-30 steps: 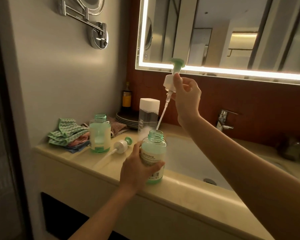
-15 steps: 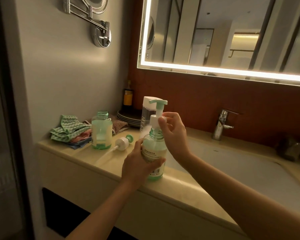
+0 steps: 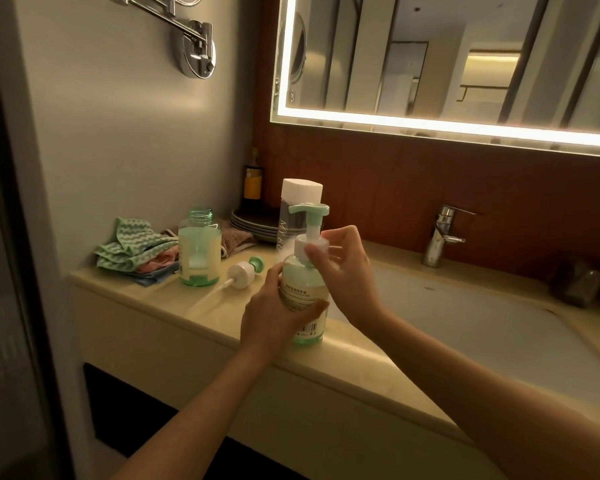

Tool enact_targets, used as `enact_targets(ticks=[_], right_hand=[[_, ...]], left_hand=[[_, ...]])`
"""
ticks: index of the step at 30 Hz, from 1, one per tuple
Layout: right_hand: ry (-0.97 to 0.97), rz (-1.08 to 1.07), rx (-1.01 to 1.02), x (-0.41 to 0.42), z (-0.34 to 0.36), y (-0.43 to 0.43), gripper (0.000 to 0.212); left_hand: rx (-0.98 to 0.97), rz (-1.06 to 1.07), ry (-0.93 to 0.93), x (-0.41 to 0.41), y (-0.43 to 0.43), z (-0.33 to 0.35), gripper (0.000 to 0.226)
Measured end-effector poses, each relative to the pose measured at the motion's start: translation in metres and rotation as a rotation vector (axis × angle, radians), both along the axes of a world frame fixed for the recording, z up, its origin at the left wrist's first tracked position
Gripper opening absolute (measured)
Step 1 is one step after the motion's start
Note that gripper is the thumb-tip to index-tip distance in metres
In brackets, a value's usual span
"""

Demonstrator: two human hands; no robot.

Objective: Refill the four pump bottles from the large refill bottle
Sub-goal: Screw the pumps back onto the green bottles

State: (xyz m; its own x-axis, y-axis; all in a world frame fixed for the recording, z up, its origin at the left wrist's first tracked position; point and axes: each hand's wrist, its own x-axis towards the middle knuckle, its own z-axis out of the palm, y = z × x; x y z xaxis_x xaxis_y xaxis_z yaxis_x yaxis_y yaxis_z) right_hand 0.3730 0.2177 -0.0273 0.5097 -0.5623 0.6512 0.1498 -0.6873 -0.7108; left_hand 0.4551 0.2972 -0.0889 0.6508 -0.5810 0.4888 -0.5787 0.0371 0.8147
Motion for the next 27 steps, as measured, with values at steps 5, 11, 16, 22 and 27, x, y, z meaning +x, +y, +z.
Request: enact_targets(ticks=[5, 11, 16, 22, 27], right_hand=[[0.067, -0.014, 0.047, 0.005, 0.017, 0.0, 0.043], [0.265, 0.079, -0.088, 0.006, 0.022, -0.004, 0.031], [0.161, 0.099, 0.01, 0.009, 0.016, -0.004, 0.031], [0.131, 0.055, -0.062, 0.01, 0.002, -0.001, 0.036], [0.149, 0.038, -0.098, 0.003, 0.006, -0.002, 0.031]], left_hand=[[-0.012, -0.004, 0.012, -0.001, 0.001, 0.0, 0.081], [-0.009, -0.004, 0.018, -0.002, 0.001, 0.0, 0.078], [-0.01, 0.002, 0.008, -0.001, 0.001, 0.0, 0.078], [-0.007, -0.003, 0.003, -0.002, 0.002, 0.0, 0.078], [-0.008, 0.006, -0.002, -0.002, 0.001, 0.0, 0.08]])
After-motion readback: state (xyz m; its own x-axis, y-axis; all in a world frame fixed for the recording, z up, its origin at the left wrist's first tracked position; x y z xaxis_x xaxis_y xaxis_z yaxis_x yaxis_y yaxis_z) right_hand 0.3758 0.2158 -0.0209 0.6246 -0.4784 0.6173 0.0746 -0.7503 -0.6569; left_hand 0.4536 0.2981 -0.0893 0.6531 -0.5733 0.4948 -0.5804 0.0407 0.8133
